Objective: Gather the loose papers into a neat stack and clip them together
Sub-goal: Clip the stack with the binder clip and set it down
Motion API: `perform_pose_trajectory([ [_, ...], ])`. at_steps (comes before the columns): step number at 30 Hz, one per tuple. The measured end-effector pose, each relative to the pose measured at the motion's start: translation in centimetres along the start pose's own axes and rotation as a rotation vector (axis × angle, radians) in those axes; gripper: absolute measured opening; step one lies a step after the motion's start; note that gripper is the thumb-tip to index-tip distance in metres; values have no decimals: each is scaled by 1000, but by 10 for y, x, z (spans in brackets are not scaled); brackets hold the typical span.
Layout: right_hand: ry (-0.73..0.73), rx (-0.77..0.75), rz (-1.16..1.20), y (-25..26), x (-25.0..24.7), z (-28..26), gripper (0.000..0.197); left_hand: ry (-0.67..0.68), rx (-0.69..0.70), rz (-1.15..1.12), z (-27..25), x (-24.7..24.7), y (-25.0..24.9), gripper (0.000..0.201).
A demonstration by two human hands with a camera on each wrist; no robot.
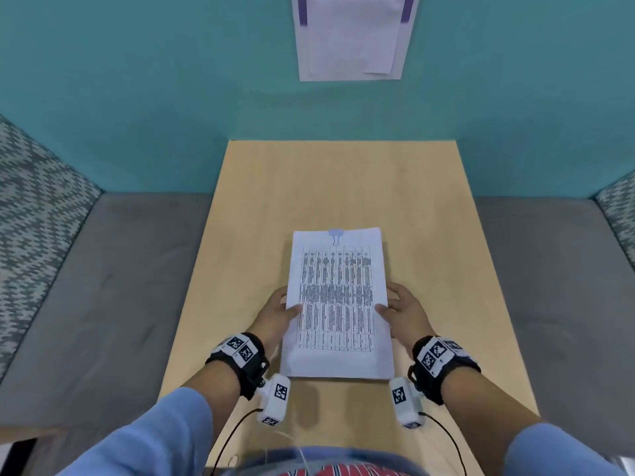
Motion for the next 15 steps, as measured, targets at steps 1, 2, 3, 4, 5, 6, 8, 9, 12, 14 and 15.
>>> perform_pose_trajectory([
  [1, -8, 16, -46, -8, 2, 7, 56, -2, -24, 35, 8, 1, 8, 52],
  [2, -16, 40, -93, -15, 4, 11, 58, 0, -43, 70, 15, 2, 18, 56],
  [3, -18, 50, -141, -21, 7, 13, 59, -4, -57, 107, 19, 4, 27, 56],
  [4, -17, 59, -192, -25, 10, 13, 59, -14, -64, 121, 20, 7, 32, 55],
  [5, -17, 48, -231, -29, 13, 14, 58, -27, -55, 121, 22, 9, 37, 55],
  [6, -9, 38, -262, -31, 15, 12, 56, -40, -46, 121, 23, 10, 40, 57],
  [8, -5, 7, -307, -34, 20, 13, 52, -60, -20, 150, 22, 10, 34, 59],
  [9, -6, -11, -317, -37, 22, 15, 50, -64, 0, 160, 22, 9, 29, 55],
  [12, -9, -9, -343, -37, 26, 14, 50, -63, 43, 227, 20, 7, 14, 44],
  [14, 14, -25, -360, -36, 26, 12, 51, -50, 28, 297, 20, 2, 15, 33],
  [15, 20, -40, -370, -38, 25, 14, 51, -55, 15, 341, 20, 0, 17, 19],
])
Point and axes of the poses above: each hand's wrist, its own z-axis towards the middle knuckle, its own x-axis out of the palm, y = z × x, the point moved 1 cm from there along z, towards the middle knuckle, and after that the axes turned 2 degrees about -x, right-handed, at the moved point
